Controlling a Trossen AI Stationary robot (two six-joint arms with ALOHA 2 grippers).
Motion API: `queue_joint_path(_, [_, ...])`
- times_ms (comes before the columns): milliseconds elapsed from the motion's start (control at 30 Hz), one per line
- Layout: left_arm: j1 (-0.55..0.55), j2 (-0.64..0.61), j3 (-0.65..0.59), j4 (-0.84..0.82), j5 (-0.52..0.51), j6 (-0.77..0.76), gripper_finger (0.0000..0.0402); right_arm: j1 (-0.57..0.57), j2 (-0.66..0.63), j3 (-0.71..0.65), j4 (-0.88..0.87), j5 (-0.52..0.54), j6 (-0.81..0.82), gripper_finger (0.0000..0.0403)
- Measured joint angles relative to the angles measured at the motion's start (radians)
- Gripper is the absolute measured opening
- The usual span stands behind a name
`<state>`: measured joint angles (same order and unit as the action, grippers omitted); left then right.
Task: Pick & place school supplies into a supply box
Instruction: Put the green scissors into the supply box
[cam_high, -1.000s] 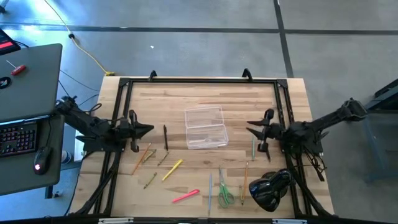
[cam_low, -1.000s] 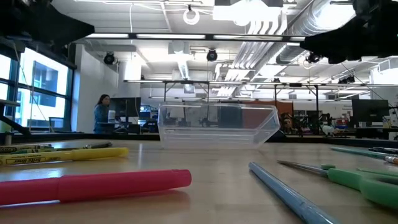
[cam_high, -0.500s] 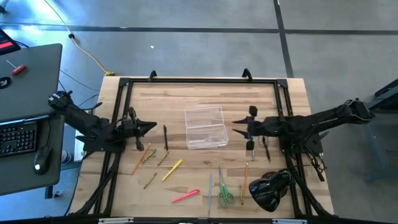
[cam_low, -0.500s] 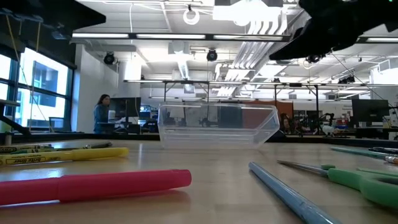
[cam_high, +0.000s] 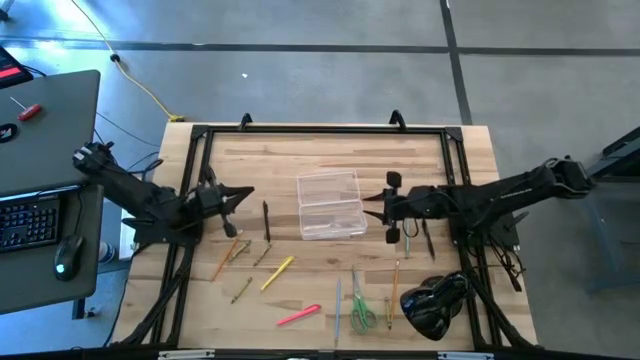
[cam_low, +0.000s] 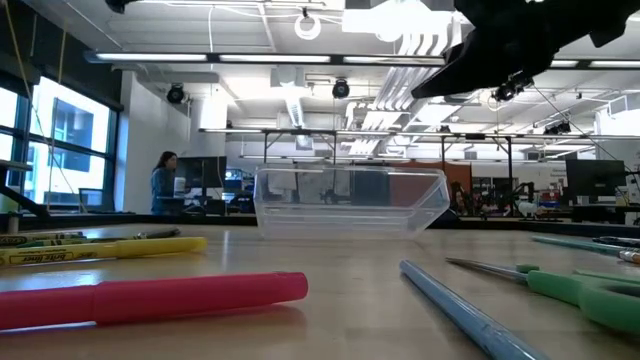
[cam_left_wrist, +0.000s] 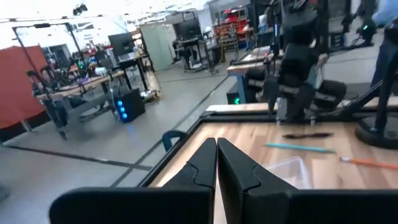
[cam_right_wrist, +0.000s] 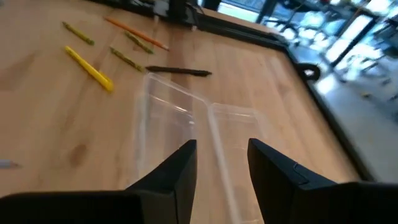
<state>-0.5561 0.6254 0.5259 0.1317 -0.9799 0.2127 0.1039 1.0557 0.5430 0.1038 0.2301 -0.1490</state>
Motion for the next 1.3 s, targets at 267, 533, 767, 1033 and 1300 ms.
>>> queue_joint_path(267, [0.000, 0.017, 0.001, -0.003, 0.069, 0.020, 0.0047, -0.006, 0.019, 0.000, 0.080, -0.107, -0.030, 0.0123])
queue_joint_path(533, [0.000, 0.047, 0.000, -0.006, 0.037, 0.186, 0.0046, -0.006, 0.039, 0.000, 0.078, -0.079, -0.003, 0.0123])
queue_joint_path(767, [0.000, 0.039, 0.000, -0.003, -0.019, 0.150, 0.0028, -0.006, 0.038, -0.001, 0.074, -0.080, 0.009, 0.0123])
queue_joint_path(1033, [0.002, 0.031, 0.000, -0.006, 0.039, 0.129, 0.0040, -0.006, 0.038, -0.001, 0.079, -0.080, 0.010, 0.0123])
queue_joint_path(1300, [0.002, 0.043, 0.000, -0.007, -0.003, 0.133, 0.0166, -0.006, 0.045, -0.001, 0.108, -0.144, -0.010, 0.0123])
